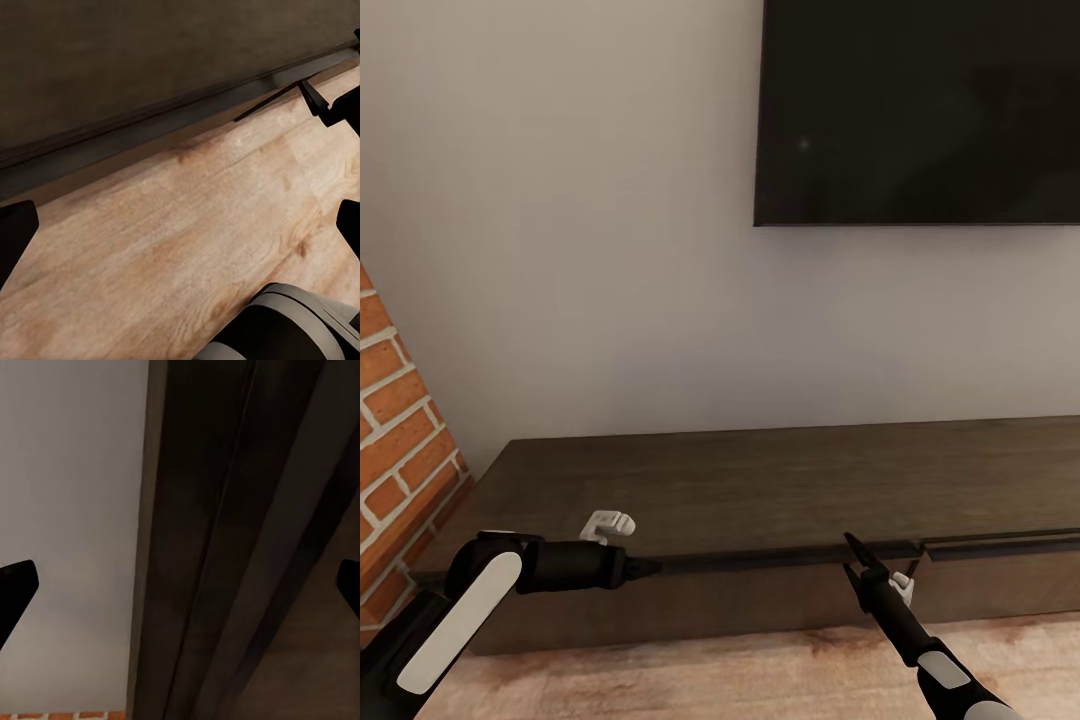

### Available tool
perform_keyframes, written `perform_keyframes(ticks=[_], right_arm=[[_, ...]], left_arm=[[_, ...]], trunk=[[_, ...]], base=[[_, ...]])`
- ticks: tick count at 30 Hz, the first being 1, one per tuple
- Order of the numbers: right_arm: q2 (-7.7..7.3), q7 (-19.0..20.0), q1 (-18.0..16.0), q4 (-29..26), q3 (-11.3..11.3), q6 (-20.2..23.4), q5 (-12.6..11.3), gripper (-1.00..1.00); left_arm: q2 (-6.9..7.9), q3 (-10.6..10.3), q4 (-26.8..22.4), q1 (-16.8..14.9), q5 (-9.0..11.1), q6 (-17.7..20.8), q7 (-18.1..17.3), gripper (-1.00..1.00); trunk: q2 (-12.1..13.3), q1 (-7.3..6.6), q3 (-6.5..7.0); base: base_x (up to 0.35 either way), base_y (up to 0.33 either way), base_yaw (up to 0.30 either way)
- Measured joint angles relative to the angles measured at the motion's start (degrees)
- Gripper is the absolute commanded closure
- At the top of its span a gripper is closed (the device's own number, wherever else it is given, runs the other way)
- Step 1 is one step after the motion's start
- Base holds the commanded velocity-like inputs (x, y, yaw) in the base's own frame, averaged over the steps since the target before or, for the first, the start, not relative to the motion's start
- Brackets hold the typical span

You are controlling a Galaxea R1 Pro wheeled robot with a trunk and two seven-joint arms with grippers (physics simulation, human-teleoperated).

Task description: Place each of the two pumpkins and all three candles from the living room inside a cabinet in the living room (use any cabinet), then make sure every cabinet is closed, and position the cauldron so it is next to a table in the living room.

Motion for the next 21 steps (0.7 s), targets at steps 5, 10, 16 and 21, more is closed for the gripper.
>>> perform_keyframes(ticks=[5,10,16,21], right_arm=[[0.00,0.0,0.0,0.0,0.0,0.1,0.0,-1.00],[0.00,0.0,0.0,0.0,0.0,0.1,0.1,-1.00],[0.00,0.0,0.0,0.0,0.0,0.1,0.1,-1.00],[0.00,0.0,0.0,0.0,0.0,0.1,0.1,-1.00]], left_arm=[[0.00,0.0,0.0,0.0,0.0,0.0,0.0,-1.00],[0.00,0.0,0.0,0.0,0.0,0.0,0.0,-1.00],[0.00,0.0,0.0,0.0,0.1,0.0,0.0,-1.00],[0.00,0.0,0.0,0.0,0.0,0.0,0.0,-1.00]], trunk=[[0.0,0.00,0.00],[0.0,0.00,0.00],[0.0,0.00,0.00],[0.0,0.08,-0.66]], base=[[0.000,0.000,0.000],[0.000,0.000,0.000],[0.000,0.000,0.000],[0.000,0.000,0.000]])
